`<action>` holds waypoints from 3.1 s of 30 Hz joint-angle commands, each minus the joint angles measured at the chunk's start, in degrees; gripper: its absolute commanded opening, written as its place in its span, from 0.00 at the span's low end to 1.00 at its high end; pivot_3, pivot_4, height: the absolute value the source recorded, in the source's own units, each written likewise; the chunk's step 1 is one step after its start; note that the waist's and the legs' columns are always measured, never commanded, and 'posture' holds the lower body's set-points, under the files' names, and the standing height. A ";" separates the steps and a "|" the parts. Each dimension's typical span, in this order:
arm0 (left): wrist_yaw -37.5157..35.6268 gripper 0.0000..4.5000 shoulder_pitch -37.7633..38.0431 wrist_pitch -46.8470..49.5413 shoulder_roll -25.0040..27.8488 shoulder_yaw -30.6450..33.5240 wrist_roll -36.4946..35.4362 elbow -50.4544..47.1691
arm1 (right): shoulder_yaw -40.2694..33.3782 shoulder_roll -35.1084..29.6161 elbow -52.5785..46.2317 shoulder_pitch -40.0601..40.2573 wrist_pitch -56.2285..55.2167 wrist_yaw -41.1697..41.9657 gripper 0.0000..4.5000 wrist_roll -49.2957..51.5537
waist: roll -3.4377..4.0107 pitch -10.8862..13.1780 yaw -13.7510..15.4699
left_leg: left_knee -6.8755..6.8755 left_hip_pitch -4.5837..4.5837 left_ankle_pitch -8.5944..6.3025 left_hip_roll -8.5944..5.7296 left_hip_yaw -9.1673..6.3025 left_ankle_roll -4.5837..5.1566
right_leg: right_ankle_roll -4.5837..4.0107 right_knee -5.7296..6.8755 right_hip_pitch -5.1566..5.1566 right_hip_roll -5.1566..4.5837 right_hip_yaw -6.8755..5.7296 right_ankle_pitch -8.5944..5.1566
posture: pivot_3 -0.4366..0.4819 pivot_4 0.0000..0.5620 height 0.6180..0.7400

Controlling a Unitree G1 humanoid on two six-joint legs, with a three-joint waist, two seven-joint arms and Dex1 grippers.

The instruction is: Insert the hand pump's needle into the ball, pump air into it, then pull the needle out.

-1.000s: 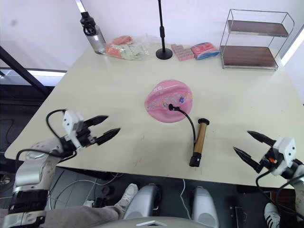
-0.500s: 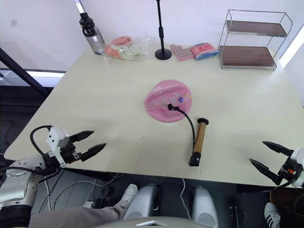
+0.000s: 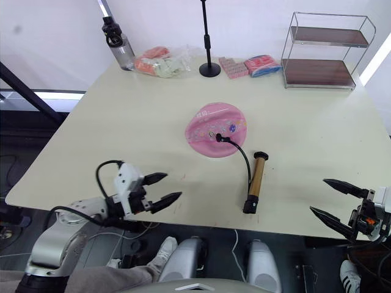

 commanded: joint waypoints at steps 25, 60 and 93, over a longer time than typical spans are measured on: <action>15.60 0.98 -30.90 20.45 -27.12 -27.33 6.64 13.99 | 0.60 1.59 -3.86 0.33 -2.25 1.85 1.00 -0.65 | -0.03 -0.01 -0.08 | 0.25 -0.08 0.02 -0.24 -0.01 0.03 | 0.13 0.04 0.12 0.74 1.25 0.06 | 0.48 0.27 1.00; 24.00 0.04 -32.20 29.01 -30.05 -32.05 14.74 18.50 | 2.44 2.10 -2.20 -2.47 -3.90 1.82 1.00 -2.22 | 0.04 -0.05 -0.08 | 0.25 -0.03 0.01 -0.23 -0.04 0.04 | 0.15 0.10 0.08 0.87 1.36 0.08 | 0.48 0.27 1.00; 24.78 0.99 -31.63 44.65 -32.31 -24.95 5.54 5.83 | 4.71 2.10 0.70 -5.11 -5.20 3.41 1.00 -3.47 | 0.04 -0.05 -0.17 | 0.26 0.01 0.01 -0.23 -0.03 0.03 | 0.23 0.23 0.07 0.90 1.38 0.13 | 0.48 0.27 1.00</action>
